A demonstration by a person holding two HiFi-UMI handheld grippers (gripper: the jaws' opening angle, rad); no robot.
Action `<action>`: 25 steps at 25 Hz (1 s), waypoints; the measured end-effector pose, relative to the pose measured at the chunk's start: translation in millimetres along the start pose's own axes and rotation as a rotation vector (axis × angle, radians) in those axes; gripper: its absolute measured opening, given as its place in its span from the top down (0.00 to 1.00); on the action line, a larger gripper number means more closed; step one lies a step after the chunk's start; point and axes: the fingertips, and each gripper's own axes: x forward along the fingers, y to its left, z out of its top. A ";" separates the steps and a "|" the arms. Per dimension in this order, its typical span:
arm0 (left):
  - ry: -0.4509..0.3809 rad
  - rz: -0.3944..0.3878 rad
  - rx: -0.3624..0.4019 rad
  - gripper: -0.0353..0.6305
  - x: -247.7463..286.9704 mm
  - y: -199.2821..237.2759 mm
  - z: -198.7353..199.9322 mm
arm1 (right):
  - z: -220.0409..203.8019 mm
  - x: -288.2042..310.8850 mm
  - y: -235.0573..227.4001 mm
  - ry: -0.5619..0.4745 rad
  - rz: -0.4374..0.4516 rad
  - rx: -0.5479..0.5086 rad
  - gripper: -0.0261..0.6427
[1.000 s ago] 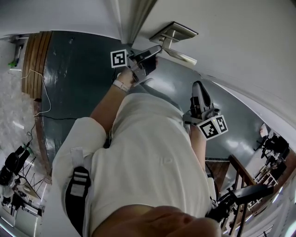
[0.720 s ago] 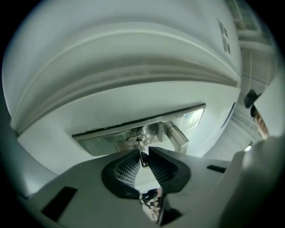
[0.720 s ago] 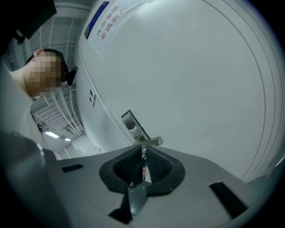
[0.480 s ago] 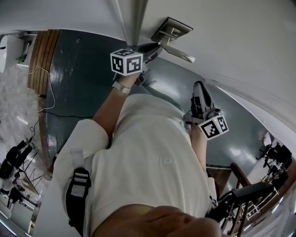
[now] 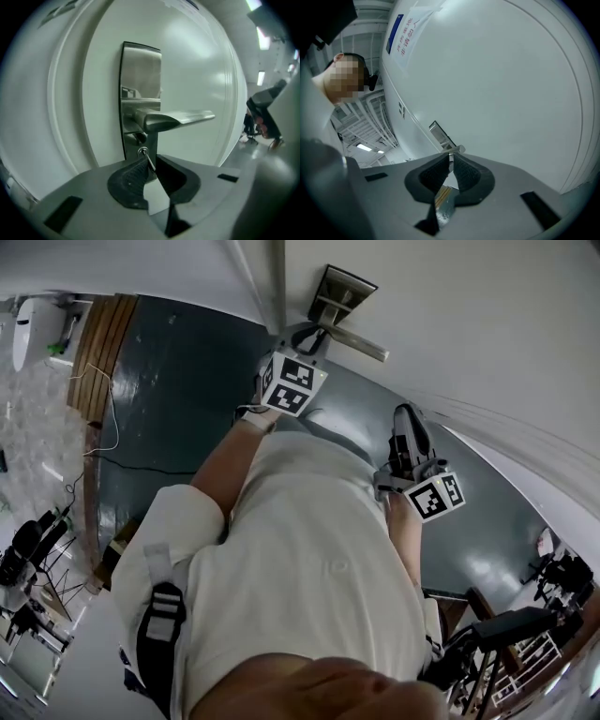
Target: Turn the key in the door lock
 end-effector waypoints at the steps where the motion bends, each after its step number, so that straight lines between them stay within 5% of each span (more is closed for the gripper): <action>1: 0.003 0.033 0.049 0.87 0.1 -0.9 0.6 | 0.9 -1.0 -1.3 0.002 0.006 -0.001 0.89; 8: 0.041 0.338 0.539 0.88 3.9 -8.6 -4.3 | 4.2 -4.2 -8.0 0.022 0.047 -0.011 0.89; 10: 0.028 0.405 0.619 0.88 3.5 -9.4 -3.0 | 3.9 -3.2 -10.9 0.033 0.061 -0.012 0.89; 17: -0.027 0.489 0.649 0.89 0.4 -8.5 -0.5 | 4.5 1.9 -9.7 0.063 0.093 -0.026 0.89; 25: 0.006 0.427 0.673 0.87 -11.1 -12.8 -5.9 | 1.2 7.4 -9.9 0.063 0.089 -0.014 0.89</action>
